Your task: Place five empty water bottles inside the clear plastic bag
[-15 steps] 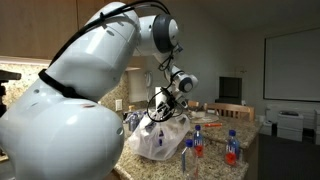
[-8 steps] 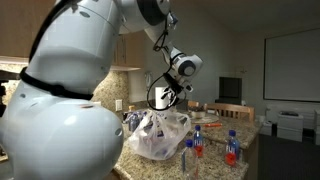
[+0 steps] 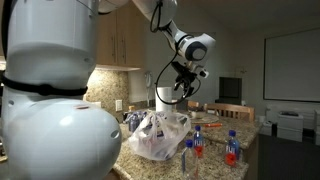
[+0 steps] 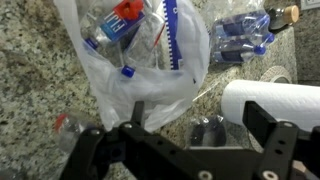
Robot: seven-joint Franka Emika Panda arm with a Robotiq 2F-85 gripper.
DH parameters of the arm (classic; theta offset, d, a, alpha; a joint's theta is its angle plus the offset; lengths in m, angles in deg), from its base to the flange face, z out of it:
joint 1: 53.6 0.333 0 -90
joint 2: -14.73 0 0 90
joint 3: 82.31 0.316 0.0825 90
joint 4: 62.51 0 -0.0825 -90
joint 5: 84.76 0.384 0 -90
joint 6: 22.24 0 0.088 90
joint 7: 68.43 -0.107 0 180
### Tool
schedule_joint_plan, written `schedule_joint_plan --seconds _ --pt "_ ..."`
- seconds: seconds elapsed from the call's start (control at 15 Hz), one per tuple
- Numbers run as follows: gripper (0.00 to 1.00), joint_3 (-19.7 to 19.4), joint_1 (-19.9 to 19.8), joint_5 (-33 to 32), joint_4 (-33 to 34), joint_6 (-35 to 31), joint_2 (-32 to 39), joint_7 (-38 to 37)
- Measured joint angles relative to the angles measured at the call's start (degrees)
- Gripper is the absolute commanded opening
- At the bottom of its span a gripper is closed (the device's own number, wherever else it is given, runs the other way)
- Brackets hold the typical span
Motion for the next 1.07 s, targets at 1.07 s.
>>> schedule_joint_plan --seconds 1.07 --pt "1.0 -3.43 -1.02 -30.97 14.51 -6.65 19.25 -2.68"
